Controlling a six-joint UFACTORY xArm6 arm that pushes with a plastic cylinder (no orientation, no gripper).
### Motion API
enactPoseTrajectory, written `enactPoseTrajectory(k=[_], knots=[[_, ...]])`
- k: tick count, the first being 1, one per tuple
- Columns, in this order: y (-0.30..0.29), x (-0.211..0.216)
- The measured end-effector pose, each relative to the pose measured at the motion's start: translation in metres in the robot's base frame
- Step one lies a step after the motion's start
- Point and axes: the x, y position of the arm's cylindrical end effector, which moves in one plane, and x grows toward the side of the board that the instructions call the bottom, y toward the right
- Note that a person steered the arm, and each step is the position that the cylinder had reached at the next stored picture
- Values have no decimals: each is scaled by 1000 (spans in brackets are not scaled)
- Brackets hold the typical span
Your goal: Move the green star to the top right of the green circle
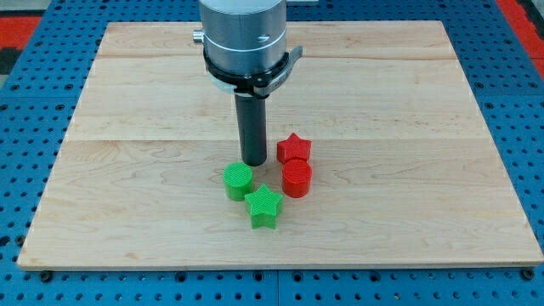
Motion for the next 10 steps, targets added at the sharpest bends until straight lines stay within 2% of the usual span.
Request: enactPoseTrajectory(k=[1,2,3,5,6,7,8,9,10], knots=[[-57,5],[-53,49],[33,45],[-83,46],[-103,86],[-22,98],[58,76],[93,60],[88,85]])
